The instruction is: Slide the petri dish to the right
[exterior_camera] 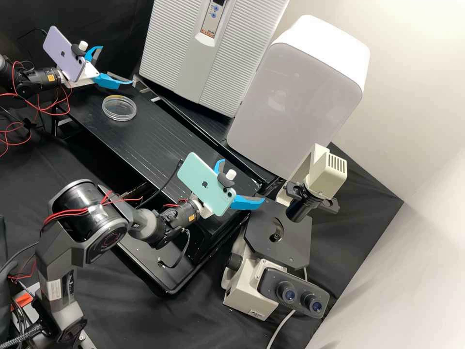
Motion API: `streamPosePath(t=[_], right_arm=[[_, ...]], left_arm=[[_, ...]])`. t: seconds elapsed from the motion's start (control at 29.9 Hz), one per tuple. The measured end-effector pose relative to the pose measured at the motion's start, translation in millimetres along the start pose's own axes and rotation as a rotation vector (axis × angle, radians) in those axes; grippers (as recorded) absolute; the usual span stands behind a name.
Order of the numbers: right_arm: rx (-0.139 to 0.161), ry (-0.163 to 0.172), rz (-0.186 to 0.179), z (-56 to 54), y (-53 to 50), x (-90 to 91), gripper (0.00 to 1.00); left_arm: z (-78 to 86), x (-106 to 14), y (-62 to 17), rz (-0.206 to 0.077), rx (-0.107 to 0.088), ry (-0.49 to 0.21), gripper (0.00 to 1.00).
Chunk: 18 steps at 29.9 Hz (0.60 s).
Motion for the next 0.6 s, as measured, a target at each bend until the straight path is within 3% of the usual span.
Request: streamPosePath(t=[0.47,0.6], right_arm=[[0.000,0.000,0.000,0.0,0.0,0.0,1.00],[0.001,0.015,-0.015,-4.6,-4.5,-0.2,1.00]], left_arm=[[0.0,0.0,0.0,0.000,0.000,0.000,1.00],[0.0,0.0,0.0,0.000,0.000,0.000,1.00]])
